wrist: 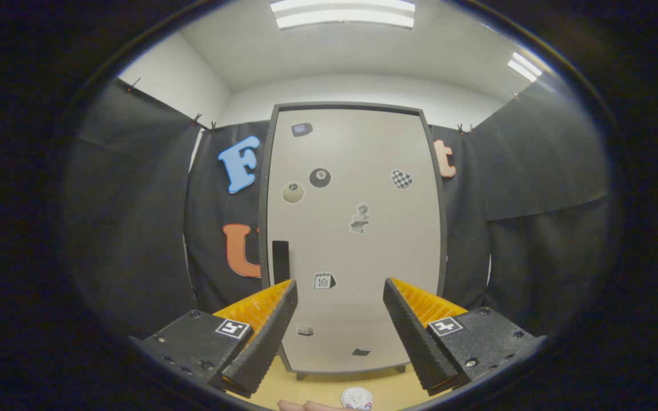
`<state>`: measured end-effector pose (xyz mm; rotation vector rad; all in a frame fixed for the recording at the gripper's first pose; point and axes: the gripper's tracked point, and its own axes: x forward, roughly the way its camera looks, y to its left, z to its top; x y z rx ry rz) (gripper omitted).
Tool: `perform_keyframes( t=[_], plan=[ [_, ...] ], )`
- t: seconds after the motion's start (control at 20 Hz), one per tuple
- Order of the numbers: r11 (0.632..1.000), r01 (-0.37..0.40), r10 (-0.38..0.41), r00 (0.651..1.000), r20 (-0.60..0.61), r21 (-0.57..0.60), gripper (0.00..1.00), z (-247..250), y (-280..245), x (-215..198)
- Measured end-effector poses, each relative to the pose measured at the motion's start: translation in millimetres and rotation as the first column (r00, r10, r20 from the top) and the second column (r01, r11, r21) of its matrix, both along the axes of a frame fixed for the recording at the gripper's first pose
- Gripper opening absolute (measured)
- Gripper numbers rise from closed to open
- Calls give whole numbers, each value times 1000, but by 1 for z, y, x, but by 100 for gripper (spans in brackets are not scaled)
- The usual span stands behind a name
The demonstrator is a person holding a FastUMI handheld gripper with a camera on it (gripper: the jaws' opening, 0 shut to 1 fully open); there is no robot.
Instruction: Open the shoe cabinet door, grab the shoes and put them into the shoe cabinet, then close the shoe cabinet door.
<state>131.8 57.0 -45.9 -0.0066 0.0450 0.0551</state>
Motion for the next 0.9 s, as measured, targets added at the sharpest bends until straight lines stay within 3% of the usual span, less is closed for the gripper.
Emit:
perform_keyframes(
  t=[0.3,0.5,0.7,0.9],
  plan=[
    [996,-81,82,996,-29,27,99,-15,40,76],
    [981,-188,190,980,-52,55,98,-27,68,110],
    [972,-232,234,970,-71,46,98,-39,90,138],
    [976,-217,217,972,-86,6,82,-46,104,154]
  ],
)
